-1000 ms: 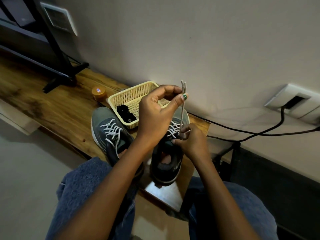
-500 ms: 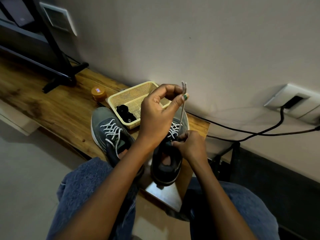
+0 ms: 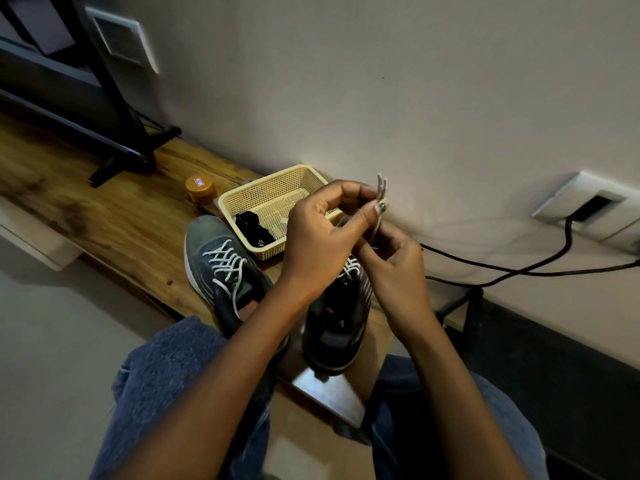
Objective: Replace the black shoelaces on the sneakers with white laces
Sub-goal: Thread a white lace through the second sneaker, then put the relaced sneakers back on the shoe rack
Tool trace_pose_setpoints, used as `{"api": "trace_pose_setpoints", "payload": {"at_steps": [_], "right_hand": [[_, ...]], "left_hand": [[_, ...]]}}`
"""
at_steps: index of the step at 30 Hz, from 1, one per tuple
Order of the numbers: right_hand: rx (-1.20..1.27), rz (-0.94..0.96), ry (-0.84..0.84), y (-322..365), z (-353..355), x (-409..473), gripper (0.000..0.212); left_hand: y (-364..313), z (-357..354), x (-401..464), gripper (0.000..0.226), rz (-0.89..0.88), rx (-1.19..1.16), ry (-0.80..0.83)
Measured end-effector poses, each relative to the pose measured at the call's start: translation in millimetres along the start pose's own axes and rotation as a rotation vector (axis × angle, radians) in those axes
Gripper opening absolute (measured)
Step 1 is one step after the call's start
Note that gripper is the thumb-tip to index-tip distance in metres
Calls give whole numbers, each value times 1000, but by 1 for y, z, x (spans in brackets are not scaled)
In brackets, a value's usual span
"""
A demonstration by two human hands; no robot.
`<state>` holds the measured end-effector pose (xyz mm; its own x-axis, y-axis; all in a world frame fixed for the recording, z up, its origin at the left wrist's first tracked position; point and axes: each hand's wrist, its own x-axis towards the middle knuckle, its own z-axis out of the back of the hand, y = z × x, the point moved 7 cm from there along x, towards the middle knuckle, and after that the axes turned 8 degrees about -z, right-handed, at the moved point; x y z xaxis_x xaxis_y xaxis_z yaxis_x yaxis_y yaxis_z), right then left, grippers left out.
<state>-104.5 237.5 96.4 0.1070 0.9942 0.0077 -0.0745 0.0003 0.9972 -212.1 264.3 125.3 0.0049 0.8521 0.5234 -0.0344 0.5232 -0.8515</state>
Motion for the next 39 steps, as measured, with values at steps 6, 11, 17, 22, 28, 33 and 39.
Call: {"api": "trace_pose_setpoints", "payload": {"at_steps": [6, 11, 17, 22, 28, 33, 39], "right_hand": [[-342, -25, -31, -14, 11, 4, 8], [-511, -7, -180, -16, 25, 4, 7], [-196, -199, -210, -27, 43, 5, 10], [-333, -250, 11, -35, 32, 5, 15], [-602, -325, 173, -52, 13, -2, 17], [-698, -342, 162, -62, 12, 0, 15], [-863, -255, 134, -70, -2, 0, 11]], "left_hand": [[4, 10, 0, 16, 58, -48, -90], [13, 24, -3, 14, 95, 68, -139], [51, 24, -24, 12, 329, 398, 259], [58, 5, -52, 4, 344, 726, 577], [64, -7, -63, 28, 279, 1112, 783], [62, -12, -65, 33, 240, 1195, 812], [56, 2, -65, 28, 366, 1043, 707]]}}
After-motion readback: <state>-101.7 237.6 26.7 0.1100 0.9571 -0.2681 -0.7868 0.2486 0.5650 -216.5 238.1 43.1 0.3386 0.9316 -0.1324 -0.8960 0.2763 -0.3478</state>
